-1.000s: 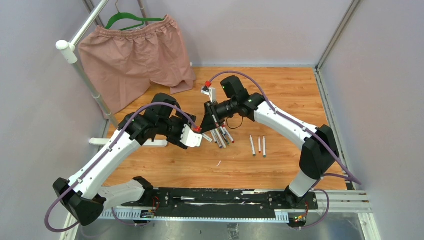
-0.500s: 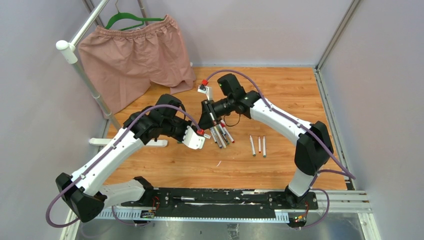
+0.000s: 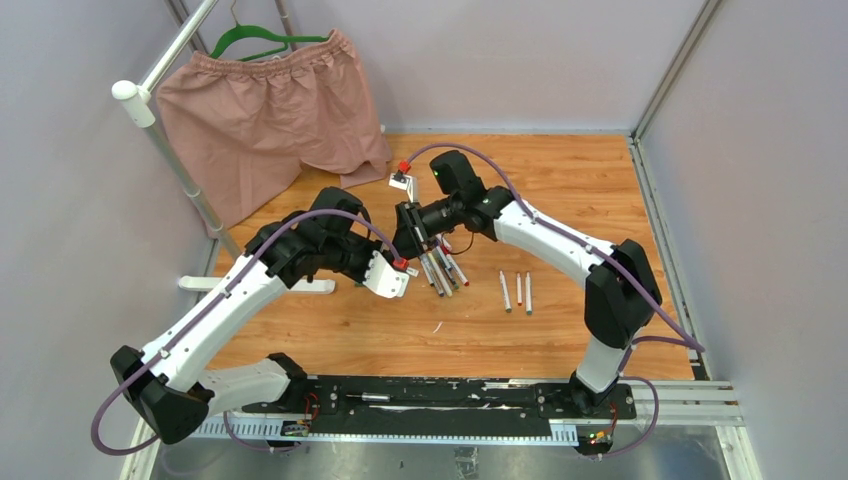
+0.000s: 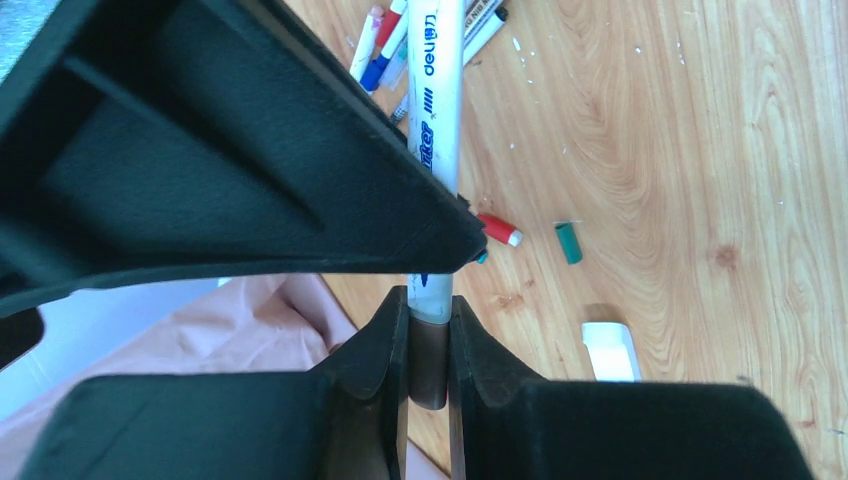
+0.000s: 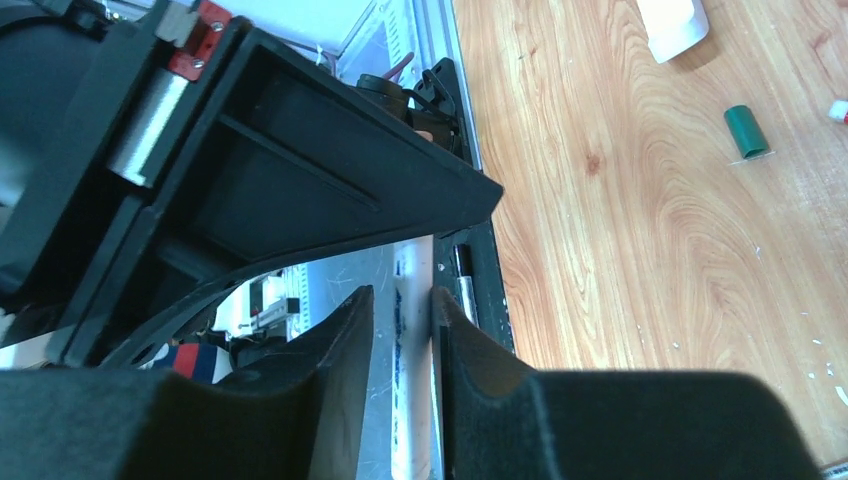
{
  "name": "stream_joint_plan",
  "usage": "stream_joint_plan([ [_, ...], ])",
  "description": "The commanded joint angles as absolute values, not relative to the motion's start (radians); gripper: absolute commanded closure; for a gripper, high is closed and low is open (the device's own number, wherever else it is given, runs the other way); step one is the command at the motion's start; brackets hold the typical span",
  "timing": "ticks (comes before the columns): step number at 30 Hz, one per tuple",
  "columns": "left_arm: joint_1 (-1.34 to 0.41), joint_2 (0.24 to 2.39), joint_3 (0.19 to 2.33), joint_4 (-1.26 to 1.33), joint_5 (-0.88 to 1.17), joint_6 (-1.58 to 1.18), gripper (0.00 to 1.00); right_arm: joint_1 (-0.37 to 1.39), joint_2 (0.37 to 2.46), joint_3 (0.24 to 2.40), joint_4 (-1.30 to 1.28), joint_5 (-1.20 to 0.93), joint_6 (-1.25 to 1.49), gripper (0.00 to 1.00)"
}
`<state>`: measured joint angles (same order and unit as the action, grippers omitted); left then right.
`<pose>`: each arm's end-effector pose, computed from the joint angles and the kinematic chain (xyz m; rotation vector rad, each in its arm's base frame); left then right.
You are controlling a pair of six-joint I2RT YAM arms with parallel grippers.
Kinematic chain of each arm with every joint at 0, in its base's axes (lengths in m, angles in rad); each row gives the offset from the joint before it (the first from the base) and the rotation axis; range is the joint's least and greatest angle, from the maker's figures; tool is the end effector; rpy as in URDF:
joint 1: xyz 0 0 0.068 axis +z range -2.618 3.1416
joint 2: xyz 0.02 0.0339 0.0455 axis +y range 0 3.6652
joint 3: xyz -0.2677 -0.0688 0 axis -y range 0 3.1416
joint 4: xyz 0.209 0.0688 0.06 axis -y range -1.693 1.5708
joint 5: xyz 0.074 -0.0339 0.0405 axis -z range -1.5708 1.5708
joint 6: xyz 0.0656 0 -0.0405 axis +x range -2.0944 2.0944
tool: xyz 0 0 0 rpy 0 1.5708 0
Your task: Open the pen caps
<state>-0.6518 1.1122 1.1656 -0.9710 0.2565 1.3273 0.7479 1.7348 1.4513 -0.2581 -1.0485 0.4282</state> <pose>0.1414 -0.1288 0.3155 2.1018 1.2530 -0.0230 0.2345 0.2951 0.3217 -1.0657 2.0679 1.7573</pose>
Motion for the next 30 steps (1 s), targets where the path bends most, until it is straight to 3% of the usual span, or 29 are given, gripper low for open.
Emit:
stream_joint_plan([
  [1,-0.661,1.118,1.201,-0.959,0.239,1.309,1.00,0.770,1.745,1.414,-0.183,-1.101,0.492,0.72],
  [6,-0.660,1.118,1.210,-0.959,0.237,1.262,1.00,0.770,1.727,1.380,-0.167,-1.061,0.497,0.75],
  [11,-0.660,1.129,1.227,-0.960,0.234,1.199,1.00,0.765,1.687,1.330,-0.097,-1.007,0.533,1.00],
  [12,-0.660,1.124,1.226,-0.960,0.239,1.194,0.96,0.762,1.680,1.321,-0.087,-1.010,0.538,1.00],
  [14,-0.660,1.108,1.218,-0.960,0.251,1.193,0.69,0.756,1.671,1.310,-0.076,-1.031,0.534,1.00],
  [15,-0.660,1.098,1.213,-0.960,0.259,1.193,0.61,0.752,1.664,1.304,-0.076,-1.040,0.528,1.00],
  [17,-0.660,1.081,1.203,-0.960,0.275,1.194,0.53,0.747,1.652,1.290,-0.073,-1.056,0.513,1.00],
  [23,-0.660,1.073,1.188,-0.968,0.298,1.200,0.50,0.744,1.642,1.275,-0.059,-1.084,0.505,1.00],
  [30,-0.660,1.081,1.186,-0.968,0.310,1.210,0.56,0.744,1.656,1.306,-0.053,-1.091,0.516,1.00],
])
